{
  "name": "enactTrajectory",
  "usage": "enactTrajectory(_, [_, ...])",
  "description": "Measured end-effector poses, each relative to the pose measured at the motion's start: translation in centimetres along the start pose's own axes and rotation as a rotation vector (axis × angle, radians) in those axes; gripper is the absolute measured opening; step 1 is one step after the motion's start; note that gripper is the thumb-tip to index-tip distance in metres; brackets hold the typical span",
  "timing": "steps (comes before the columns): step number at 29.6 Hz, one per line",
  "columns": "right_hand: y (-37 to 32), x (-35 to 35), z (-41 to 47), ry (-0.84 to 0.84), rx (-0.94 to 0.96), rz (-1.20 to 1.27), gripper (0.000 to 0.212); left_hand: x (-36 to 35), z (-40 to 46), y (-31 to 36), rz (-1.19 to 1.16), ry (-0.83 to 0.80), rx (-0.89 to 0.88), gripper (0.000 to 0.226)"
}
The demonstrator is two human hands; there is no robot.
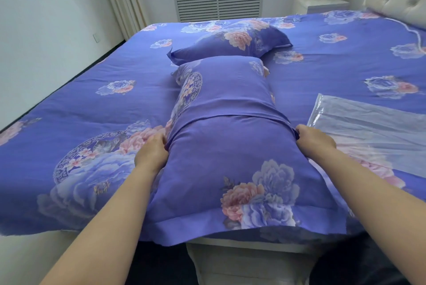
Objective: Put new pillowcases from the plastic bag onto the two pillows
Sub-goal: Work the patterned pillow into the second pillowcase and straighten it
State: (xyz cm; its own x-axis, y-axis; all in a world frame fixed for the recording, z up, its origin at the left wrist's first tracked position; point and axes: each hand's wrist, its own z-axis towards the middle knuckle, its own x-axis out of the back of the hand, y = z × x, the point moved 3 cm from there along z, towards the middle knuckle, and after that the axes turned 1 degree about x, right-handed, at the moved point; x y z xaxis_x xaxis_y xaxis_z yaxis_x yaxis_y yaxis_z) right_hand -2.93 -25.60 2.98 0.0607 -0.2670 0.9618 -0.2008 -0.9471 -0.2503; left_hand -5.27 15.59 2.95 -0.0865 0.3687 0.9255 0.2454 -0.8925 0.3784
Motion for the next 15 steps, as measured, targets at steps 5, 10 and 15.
enactTrajectory(5, [-1.8, 2.6, -0.6, 0.402, 0.296, 0.249, 0.039, 3.4, -0.9, 4.8, -0.117, 0.375, -0.383, 0.039])
enactTrajectory(10, [-4.0, 4.9, -1.6, 0.788, 0.385, 0.331, 0.013, 5.5, -2.1, 8.6, -0.124, 0.643, -0.566, 0.015])
enactTrajectory(15, [-2.6, 2.6, -3.9, 0.899, 0.514, 0.156, 0.017, 3.4, -3.3, 5.6, -0.029, 0.667, -0.688, 0.017])
